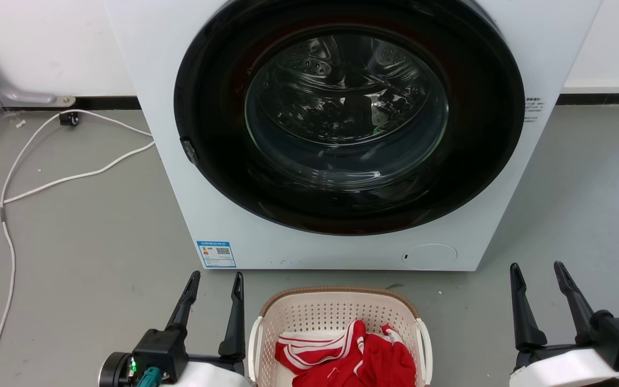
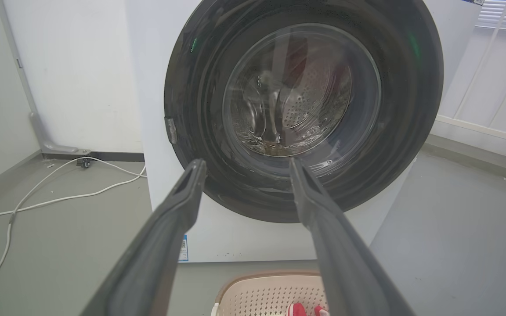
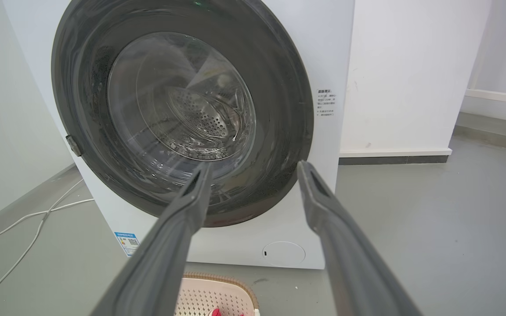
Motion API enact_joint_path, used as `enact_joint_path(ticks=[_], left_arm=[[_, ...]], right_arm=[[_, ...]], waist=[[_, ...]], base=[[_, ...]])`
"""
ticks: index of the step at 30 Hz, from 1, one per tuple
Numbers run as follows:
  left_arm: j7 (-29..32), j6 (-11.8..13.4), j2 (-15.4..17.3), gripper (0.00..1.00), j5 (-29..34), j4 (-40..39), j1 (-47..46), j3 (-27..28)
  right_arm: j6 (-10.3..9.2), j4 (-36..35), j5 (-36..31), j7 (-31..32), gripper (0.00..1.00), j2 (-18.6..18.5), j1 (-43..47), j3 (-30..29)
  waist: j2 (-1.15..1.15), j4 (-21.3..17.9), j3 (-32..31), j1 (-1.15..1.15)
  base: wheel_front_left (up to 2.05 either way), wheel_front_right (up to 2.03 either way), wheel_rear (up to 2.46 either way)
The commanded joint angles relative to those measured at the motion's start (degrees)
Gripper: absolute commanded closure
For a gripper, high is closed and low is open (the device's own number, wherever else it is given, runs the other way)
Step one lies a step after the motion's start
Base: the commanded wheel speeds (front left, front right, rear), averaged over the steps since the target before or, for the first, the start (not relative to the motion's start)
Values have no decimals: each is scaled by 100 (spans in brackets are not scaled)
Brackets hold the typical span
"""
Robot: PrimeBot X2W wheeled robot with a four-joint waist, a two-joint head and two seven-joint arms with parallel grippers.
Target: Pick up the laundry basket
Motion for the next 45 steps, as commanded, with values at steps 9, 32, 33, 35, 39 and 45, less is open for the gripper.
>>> enact_joint_path(ticks=[9,32,33,35,39,45], left_arm=[[-120,-186,-76,0,540,92,99,39],[-151,-87,-125,0,900,85,-6,32],[-151,-79,-127,0,908,79,-6,30],[-151,-78,-127,0,914,71,-12,32],[-149,-171,-128,0,689,241,45,62],[-144,-307,-129,0,584,534,-291,91]], right_arm=[[-2,-26,-383,-120,0,-14,72,21],[-2,45,-346,-174,0,-14,-43,-46],[-2,48,-344,-170,0,-14,-46,-45],[-2,55,-332,-186,0,-14,-56,-45],[-2,68,-317,-189,0,-14,-104,-43],[-2,66,-290,-122,0,-12,-359,-2]], waist=[[0,16,3,0],[0,26,69,0],[0,24,75,0],[0,19,93,0],[0,-14,181,0],[0,-90,670,0]], base=[[0,0,0],[0,0,0],[0,0,0],[0,0,0],[0,0,0],[0,0,0]])
